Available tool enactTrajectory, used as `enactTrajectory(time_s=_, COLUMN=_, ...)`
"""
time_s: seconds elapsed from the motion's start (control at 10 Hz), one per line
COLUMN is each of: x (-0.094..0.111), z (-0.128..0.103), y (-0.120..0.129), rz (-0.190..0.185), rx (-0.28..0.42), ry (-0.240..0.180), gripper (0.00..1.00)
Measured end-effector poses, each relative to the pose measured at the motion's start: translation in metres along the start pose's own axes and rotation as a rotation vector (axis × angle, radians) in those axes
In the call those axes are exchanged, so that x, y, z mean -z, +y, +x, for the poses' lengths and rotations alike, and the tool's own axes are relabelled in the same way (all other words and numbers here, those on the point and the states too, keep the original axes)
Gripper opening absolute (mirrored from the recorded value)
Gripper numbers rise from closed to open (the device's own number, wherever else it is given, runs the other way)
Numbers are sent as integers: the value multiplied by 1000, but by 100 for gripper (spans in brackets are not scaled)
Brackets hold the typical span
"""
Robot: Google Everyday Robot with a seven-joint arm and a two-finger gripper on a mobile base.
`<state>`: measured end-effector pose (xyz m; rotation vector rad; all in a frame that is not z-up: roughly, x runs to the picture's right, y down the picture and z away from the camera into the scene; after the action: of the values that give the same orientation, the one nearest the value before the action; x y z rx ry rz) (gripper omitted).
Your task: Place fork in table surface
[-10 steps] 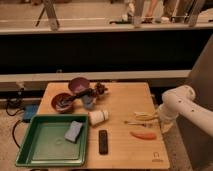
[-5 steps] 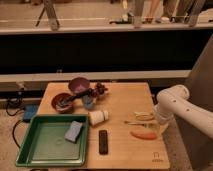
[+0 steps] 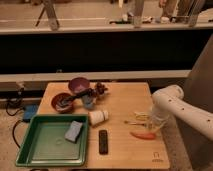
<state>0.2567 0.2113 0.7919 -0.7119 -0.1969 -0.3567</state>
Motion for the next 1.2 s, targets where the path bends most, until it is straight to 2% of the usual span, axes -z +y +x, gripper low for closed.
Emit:
enactTrajectory(time_s=0.3, x=-4, z=-4, y=-8, rz=-28, rx=-27, ry=-16, gripper=50)
enactTrajectory(time_s=0.7, x=-9, z=-25, y=-20, rz=-54, rx=-62, ry=-45, gripper=50)
enactTrajectory(time_s=1.2, x=-16, z=-35, y=-25, rz=-49, rx=-103, ry=-91, gripper=50)
